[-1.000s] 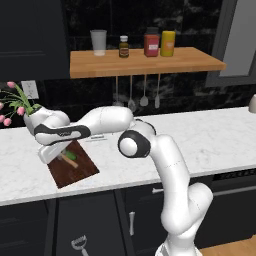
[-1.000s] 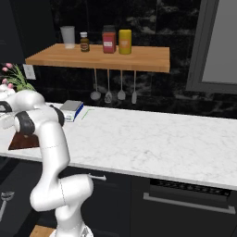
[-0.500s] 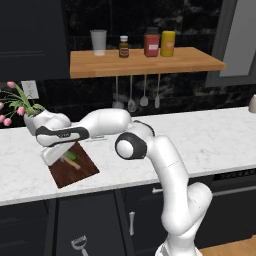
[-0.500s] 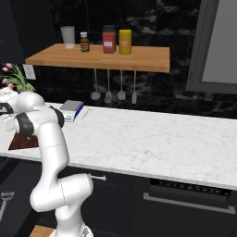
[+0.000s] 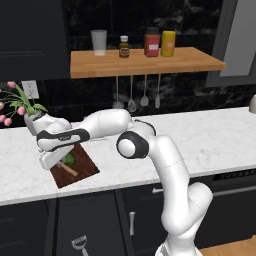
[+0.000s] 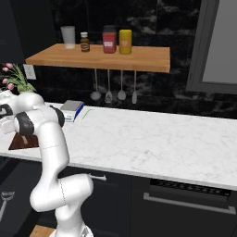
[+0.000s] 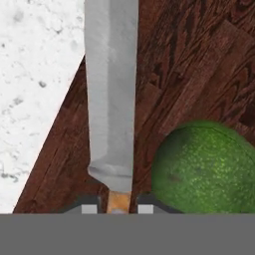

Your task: Place the appropriate cutting tool for cutting the avocado skin on the cutting board.

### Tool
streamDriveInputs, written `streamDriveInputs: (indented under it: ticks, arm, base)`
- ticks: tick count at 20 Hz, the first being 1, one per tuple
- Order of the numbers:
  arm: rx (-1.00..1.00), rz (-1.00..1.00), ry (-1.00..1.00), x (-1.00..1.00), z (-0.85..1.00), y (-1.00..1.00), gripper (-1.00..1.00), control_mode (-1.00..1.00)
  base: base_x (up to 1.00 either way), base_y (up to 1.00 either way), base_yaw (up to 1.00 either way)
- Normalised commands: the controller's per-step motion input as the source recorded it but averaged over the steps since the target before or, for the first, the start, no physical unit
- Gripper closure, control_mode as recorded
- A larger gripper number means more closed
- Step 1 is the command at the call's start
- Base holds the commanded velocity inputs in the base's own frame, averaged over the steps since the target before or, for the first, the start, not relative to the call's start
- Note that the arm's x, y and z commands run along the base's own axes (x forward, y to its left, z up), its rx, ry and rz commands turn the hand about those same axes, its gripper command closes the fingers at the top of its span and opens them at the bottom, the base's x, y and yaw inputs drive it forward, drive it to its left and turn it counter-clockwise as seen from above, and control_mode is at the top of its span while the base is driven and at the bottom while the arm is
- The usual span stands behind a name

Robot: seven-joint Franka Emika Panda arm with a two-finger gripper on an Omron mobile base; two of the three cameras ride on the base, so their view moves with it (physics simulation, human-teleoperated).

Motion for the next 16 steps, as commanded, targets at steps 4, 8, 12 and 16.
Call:
streamDriveInputs:
  ticks: [4, 8, 12, 16]
  arm:
    - [0.04, 0.0, -0.01, -0.15, -0.06, -0.15, -1.0, -1.0]
    - [0.0, 0.0, -0.09, -0.37, 0.14, -0.29, -1.0, -1.0]
    - [0.0, 0.0, -0.15, -0.81, 0.58, -0.26, -1.0, -1.0]
    - [0.0, 0.0, -0.12, -0.8, 0.76, -0.26, -1.0, -1.0]
  base:
    - [0.0, 0.0, 0.0]
    - [0.0, 0.0, 0.0]
    - [0.0, 0.0, 0.0]
    - [0.0, 0.0, 0.0]
